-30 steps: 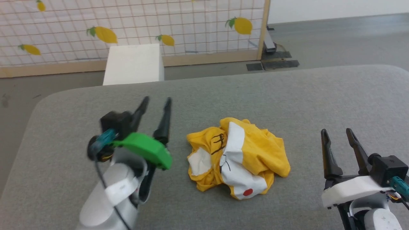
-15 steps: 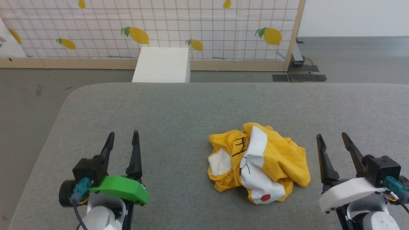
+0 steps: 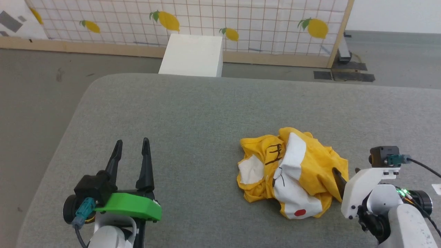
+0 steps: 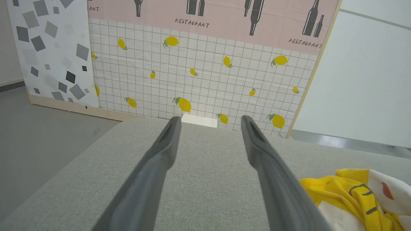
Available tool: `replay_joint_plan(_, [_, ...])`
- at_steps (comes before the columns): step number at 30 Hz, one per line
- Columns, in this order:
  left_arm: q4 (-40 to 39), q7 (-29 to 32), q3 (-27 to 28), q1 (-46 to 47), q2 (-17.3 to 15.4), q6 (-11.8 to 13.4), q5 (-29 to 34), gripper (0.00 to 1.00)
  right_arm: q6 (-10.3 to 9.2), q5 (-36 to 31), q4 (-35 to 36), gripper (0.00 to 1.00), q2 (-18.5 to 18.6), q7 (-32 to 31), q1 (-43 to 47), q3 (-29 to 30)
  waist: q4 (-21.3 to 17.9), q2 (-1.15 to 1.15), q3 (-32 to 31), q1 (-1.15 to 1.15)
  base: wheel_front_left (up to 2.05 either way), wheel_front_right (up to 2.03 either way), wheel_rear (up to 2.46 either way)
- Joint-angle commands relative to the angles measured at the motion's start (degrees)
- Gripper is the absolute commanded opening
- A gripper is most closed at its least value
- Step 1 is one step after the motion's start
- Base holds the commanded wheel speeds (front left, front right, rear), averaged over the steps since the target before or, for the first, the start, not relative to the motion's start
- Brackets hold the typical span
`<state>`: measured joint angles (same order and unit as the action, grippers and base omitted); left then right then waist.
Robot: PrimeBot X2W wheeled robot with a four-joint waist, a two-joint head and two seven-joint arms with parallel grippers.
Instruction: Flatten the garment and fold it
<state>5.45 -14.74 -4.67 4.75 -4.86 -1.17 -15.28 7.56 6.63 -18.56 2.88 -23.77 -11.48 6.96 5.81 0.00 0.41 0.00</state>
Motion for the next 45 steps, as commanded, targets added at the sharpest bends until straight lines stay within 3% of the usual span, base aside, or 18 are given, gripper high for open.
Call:
replay_joint_plan(1, [-0.1,-0.3,0.2,0.0,0.5,-0.7,0.8,1.00,-0.08,-0.3,-1.6,1.00,0.0,-1.1,-1.6,1.0,1.1,0.00,1.1,0.00,0.00,0.00,0.00])
replay_joint_plan(10, [0.2,-0.3,0.7,1.1,1.6,-2.3,1.9,1.00,-0.08,-0.8,-14.7,1.00,0.0,-10.4,-7.1,2.9,3.0,0.00,4.7,0.00,0.00,0.00,0.00])
replay_joint_plan(11, [0.2,-0.3,0.8,1.1,1.7,-2.3,1.9,1.00,-0.08,-0.7,-15.5,0.96,0.0,-11.2,-7.2,3.0,3.0,0.00,4.8,0.00,0.00,0.00,0.00])
replay_joint_plan(12, [0.2,-0.3,1.0,1.1,1.7,-2.4,2.0,1.00,-0.08,-0.2,-16.2,0.40,0.0,-11.8,-7.3,3.0,2.9,0.00,4.9,0.00,0.00,0.00,0.00])
replay_joint_plan(13, [0.2,-0.3,1.2,1.1,1.8,-2.4,2.0,1.00,-0.08,0.0,-16.4,0.24,0.0,-12.1,-7.3,3.2,2.8,0.00,5.0,0.00,0.00,0.00,0.00])
replay_joint_plan(14, [0.1,-0.3,1.4,1.1,1.8,-2.4,2.1,1.00,-0.08,-0.5,-16.5,0.00,0.0,-12.5,-7.0,3.5,2.7,0.00,5.0,0.00,0.00,0.00,0.00])
replay_joint_plan(19, [0.4,-0.3,1.8,0.9,1.9,-2.7,2.7,1.00,-0.08,-3.6,-11.4,0.00,0.5,-11.5,-2.6,9.4,1.9,0.00,4.1,0.00,0.00,0.00,0.00])
replay_joint_plan(27, [0.7,-0.3,1.7,0.0,2.0,-2.9,2.7,1.00,-0.08,-5.2,5.0,0.00,0.0,-12.6,11.4,25.5,-0.1,0.00,2.2,0.00,0.00,0.00,0.00])
replay_joint_plan(28, [0.7,-0.3,1.7,-0.1,2.0,-2.9,2.6,1.00,-0.08,-4.1,6.4,0.12,0.0,-12.7,12.8,26.3,-0.4,0.00,2.1,0.00,0.00,0.00,0.00])
replay_joint_plan(29, [0.7,-0.3,1.8,-0.2,2.0,-2.8,2.5,1.00,-0.08,-3.4,7.3,0.43,0.0,-12.5,13.6,26.8,-0.6,0.00,2.1,0.00,0.00,0.00,0.00])
replay_joint_plan(30, [0.6,-0.3,1.8,-0.2,2.0,-2.8,2.5,1.00,-0.08,-2.6,8.2,1.00,0.0,-12.2,14.4,27.2,-0.8,0.00,2.0,0.00,0.00,0.00,0.00])
replay_joint_plan(36, [0.8,-0.3,1.5,-0.5,2.0,-2.9,2.2,1.00,-0.08,4.1,12.9,1.00,0.0,-0.6,15.9,22.8,-1.2,0.00,1.4,0.00,0.00,0.00,0.00])
replay_joint_plan(41, [0.9,-0.3,0.8,-0.6,2.0,-2.9,1.9,1.00,-0.08,4.4,15.6,1.00,0.0,13.0,13.8,9.8,-0.8,0.00,1.4,0.00,0.00,0.00,0.00])
replay_joint_plan(45, [0.8,-0.3,0.0,0.4,2.0,-3.1,1.8,1.00,-0.08,3.3,12.5,1.00,0.4,18.7,7.2,1.1,0.5,0.00,2.7,0.00,0.00,0.00,0.00])
